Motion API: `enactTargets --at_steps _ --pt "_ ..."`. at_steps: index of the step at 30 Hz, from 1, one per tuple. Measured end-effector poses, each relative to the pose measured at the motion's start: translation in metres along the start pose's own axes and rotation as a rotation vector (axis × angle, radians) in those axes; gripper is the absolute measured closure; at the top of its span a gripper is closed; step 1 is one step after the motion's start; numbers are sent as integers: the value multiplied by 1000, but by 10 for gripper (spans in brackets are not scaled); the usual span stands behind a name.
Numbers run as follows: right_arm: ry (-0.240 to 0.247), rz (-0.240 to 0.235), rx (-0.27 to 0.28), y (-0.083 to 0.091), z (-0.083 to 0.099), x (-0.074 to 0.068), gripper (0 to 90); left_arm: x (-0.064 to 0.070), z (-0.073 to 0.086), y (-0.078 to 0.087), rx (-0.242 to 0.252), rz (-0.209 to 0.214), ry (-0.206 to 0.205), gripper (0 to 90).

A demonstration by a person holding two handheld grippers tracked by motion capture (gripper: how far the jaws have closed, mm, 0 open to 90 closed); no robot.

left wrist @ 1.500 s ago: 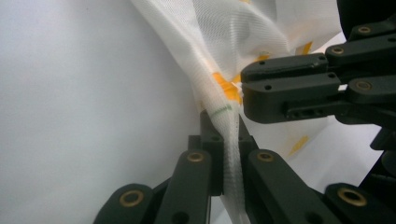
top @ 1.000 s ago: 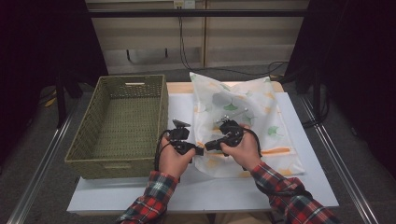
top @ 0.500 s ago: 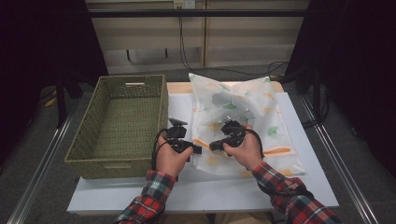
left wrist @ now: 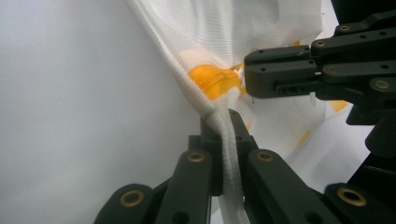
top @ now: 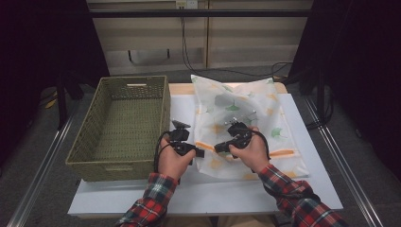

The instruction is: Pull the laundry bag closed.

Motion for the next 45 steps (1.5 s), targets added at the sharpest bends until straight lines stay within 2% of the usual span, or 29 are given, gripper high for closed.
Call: enactTargets --at_steps 1,3,4,5,8,9,10,11,14,16,20,22,23,25,26,27,30,32,37,39,41,43,45 --pt "3 15 0 0 1 3 852 -1 0 2 -1 1 -3 898" --pt "-24 -21 11 1 2 3 852 -1 -1 2 3 3 -2 898" --pt "-25 -20 12 2 2 3 851 -2 0 1 1 -5 -19 898" --pt "-21 -15 8 3 2 3 851 0 0 1 -2 1 -3 898" --pt "-12 -12 7 3 2 4 851 1 0 1 -3 2 -3 898" --pt "-13 -14 10 2 2 4 851 -1 -1 2 1 -6 -15 898" --pt "-4 -2 6 3 3 6 851 -1 -1 3 2 -5 -4 898" --pt "-14 6 9 3 3 7 851 -2 -1 3 2 -4 -6 898" --pt "-29 -11 14 4 4 6 852 -1 0 3 -4 3 -1 898" --pt "-13 -4 12 5 4 7 851 -1 -1 3 -1 3 -1 898" --pt "-12 -7 17 5 4 7 851 -2 -2 3 3 -7 -9 898" --pt "-14 23 0 6 6 10 851 -4 -2 4 2 -12 -17 898" --pt "-9 19 8 6 6 12 851 -3 -2 4 3 -7 -10 897" --pt "-28 3 14 7 8 13 851 -3 -1 3 1 -9 -10 898" --pt "-33 5 14 8 9 12 851 -4 -1 3 -1 -16 -20 898" --pt "-20 6 15 8 9 12 851 -2 -1 3 0 -8 -5 898" --pt "-22 4 12 9 9 12 851 -4 -1 4 2 -9 -14 898" --pt "-25 1 12 9 9 12 851 -2 -1 4 3 -4 -3 898" --pt "-14 9 15 8 9 13 851 -3 0 4 5 -10 -3 898" --pt "-19 40 4 9 11 17 851 -3 0 5 5 -11 -3 898" --pt "-43 21 6 10 13 17 851 -2 0 5 4 -12 -4 898" --pt "-41 22 8 11 14 18 851 -3 0 4 5 -21 -18 898" --pt "-37 20 10 12 14 18 851 -2 0 4 2 -12 -13 898"
Point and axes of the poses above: each handheld gripper's, and its own axes: y roughly backward along the jaws, z roughly out of its underside, x roughly to its right, the point moved 10 cm from there along -y, roughly forward along the jaws, and after that the axes turned 11 degrees about -z, right-handed, at the moved point
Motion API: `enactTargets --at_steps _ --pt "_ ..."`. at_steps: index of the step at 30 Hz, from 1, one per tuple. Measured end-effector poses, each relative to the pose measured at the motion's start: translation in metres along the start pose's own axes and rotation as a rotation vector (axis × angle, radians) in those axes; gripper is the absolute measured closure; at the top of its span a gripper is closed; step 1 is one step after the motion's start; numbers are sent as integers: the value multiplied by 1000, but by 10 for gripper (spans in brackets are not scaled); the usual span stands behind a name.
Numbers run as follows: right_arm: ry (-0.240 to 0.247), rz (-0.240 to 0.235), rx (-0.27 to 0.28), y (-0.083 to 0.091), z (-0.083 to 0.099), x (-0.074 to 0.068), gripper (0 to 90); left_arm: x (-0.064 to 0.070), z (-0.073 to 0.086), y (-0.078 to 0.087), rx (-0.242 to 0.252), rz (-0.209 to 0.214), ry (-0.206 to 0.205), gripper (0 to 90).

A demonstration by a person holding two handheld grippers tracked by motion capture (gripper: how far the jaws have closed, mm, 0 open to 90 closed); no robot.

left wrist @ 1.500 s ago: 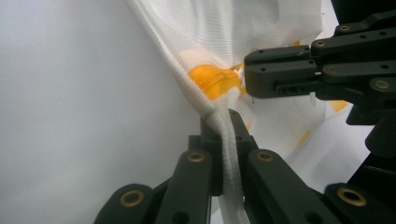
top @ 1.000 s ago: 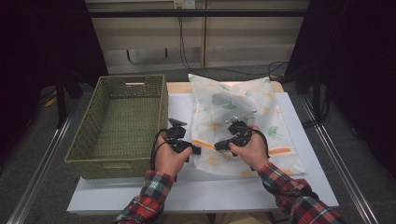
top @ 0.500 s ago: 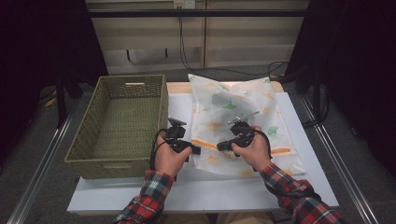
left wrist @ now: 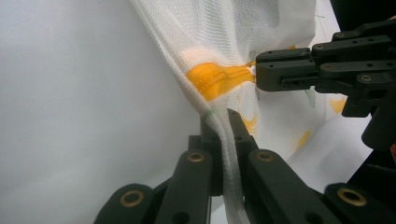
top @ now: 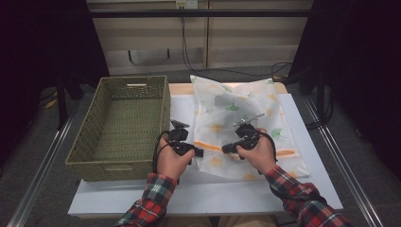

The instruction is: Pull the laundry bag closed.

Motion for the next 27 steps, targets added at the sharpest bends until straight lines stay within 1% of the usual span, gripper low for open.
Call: enactTargets --at_steps 1,3,8,9,10,11,12,13,16,17,18,19,22,23,24,25,27 --pt "-3 -3 1 1 0 0 851 0 0 0 0 1 0 898" --pt "-5 -9 7 1 -1 0 851 1 0 0 1 6 13 898" --pt "-7 -13 2 0 0 0 851 0 0 1 -2 1 11 898" --pt "-3 11 -8 0 1 2 851 -1 0 1 -2 3 12 898" --pt "-7 13 -6 1 2 3 851 -1 0 2 -4 6 14 898" --pt "-17 -4 3 1 2 3 851 0 0 2 -1 8 16 898" --pt "-21 -16 5 2 2 3 851 0 0 1 -3 7 14 898" --pt "-22 -18 5 3 3 4 851 0 0 1 -3 5 14 898" --pt "-17 -8 5 3 3 4 851 1 0 2 -7 7 11 898" --pt "-18 -13 4 3 3 4 851 1 -1 2 -5 2 6 898" --pt "-17 -5 2 3 4 5 851 2 -1 2 -3 3 14 898" --pt "-13 8 -4 5 5 7 851 2 -1 2 -5 4 13 898" --pt "-27 -13 11 8 5 9 851 1 0 2 -10 9 7 898" --pt "-20 -15 13 8 5 9 851 0 0 2 -8 -3 -4 898" --pt "-18 -12 13 9 5 9 851 2 0 2 -6 3 12 898" --pt "-24 -9 7 9 6 8 851 2 0 2 -8 6 17 898" --pt "-23 -2 6 10 6 8 851 2 -1 3 -3 3 16 898"
Point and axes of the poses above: each handheld gripper's, and its own axes: y roughly backward along the jaws, z roughly out of its underside, x roughly to its right, the point moved 10 cm from there along -y, roughly forward along the jaws, and after that the axes turned 11 degrees about -z, right-handed, at the moved point
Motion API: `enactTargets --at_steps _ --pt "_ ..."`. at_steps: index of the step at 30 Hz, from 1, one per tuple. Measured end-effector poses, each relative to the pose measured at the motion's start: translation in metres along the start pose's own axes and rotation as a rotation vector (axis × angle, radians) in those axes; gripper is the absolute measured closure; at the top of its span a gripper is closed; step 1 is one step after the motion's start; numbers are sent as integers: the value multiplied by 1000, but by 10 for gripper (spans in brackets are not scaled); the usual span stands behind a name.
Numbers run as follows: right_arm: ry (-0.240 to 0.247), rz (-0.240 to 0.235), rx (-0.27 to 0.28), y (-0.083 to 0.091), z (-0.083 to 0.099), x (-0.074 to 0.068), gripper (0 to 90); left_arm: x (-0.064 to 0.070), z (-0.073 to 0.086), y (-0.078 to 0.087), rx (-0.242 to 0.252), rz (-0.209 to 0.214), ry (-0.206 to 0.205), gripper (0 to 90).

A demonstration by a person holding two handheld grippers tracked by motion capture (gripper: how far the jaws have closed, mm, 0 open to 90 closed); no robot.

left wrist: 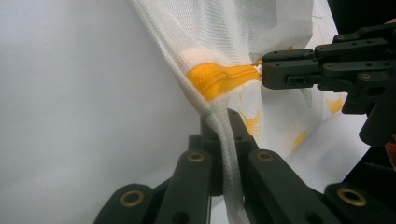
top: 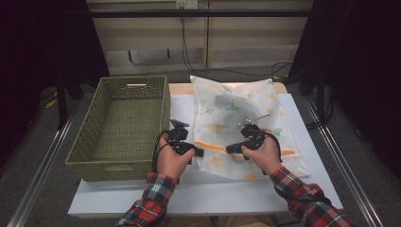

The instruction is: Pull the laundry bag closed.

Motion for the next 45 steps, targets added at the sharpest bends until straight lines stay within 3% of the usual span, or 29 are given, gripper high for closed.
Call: enactTargets --at_steps 1,5,13,19,22,25,45 --pt "3 24 -5 1 1 3 851 0 0 1 -2 6 2 898" --pt "-11 -17 12 3 1 4 851 0 0 1 -7 14 1 898" --pt "-12 14 5 4 2 6 851 1 0 2 -8 17 5 898" --pt "-19 2 15 6 1 5 851 -1 -1 3 -3 13 -8 898" --pt "-6 26 9 7 3 10 851 0 -2 4 -1 20 8 898" --pt "-28 15 18 9 4 12 851 0 -3 5 3 23 12 898" --pt "-27 27 24 16 6 18 850 0 -4 8 -1 28 9 898"
Point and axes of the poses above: each handheld gripper's, and its own axes: y roughly backward along the jaws, z roughly out of its underside, x roughly to its right, the point moved 10 cm from there along -y, roughly forward along the jaws, and after that the axes turned 11 degrees about -z, right-handed, at the moved point
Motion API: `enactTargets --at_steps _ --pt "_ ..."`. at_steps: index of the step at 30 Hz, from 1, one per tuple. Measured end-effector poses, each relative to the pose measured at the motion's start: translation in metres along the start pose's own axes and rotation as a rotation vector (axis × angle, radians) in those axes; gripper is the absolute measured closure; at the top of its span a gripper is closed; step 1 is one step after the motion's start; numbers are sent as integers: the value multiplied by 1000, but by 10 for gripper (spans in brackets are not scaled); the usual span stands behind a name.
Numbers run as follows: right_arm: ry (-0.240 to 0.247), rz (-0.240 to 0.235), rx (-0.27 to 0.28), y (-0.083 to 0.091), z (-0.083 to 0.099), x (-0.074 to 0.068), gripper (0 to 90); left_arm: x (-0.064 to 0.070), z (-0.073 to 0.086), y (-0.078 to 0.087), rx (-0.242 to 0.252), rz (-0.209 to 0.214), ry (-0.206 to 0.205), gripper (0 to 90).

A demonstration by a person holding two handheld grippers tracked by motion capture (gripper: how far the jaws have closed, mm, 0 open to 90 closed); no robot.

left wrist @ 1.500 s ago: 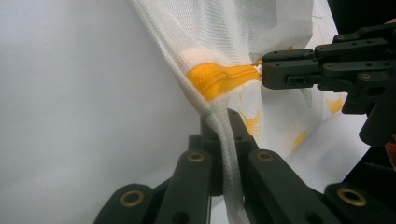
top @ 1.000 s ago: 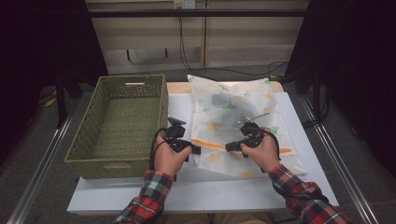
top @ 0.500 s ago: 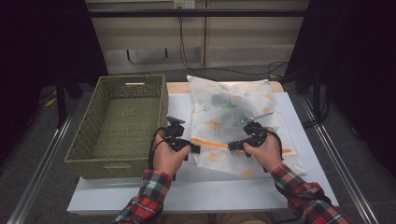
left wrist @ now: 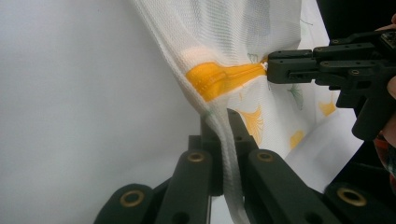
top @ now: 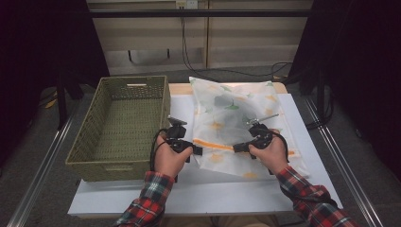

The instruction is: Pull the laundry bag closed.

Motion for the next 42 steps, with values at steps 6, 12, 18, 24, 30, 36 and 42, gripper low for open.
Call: enactTargets --at_steps 6,12,18,24,30,36,42 --pt "0 -2 2 2 1 1 851 1 0 0 -4 0 2 898" --pt "-7 0 4 4 2 4 851 0 -1 1 -3 1 6 898" --pt "2 19 1 6 3 6 851 0 -1 2 -1 1 8 898" --pt "-14 15 5 9 5 9 850 0 -2 3 -1 0 8 898" --pt "-14 16 3 10 5 9 851 -1 -2 3 3 -4 7 898" --pt "-20 27 3 12 7 14 851 -1 -3 3 4 -4 8 898" --pt "-18 38 4 13 7 15 850 -2 -3 4 6 -8 -1 898"
Point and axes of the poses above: each handheld gripper's, and its own axes: y roughly backward along the jaws, z roughly out of its underside, x roughly to its right, the point moved 10 cm from there along -y, roughly forward along the jaws, and after that the axes turned 11 degrees about -z, right-handed, at the moved point
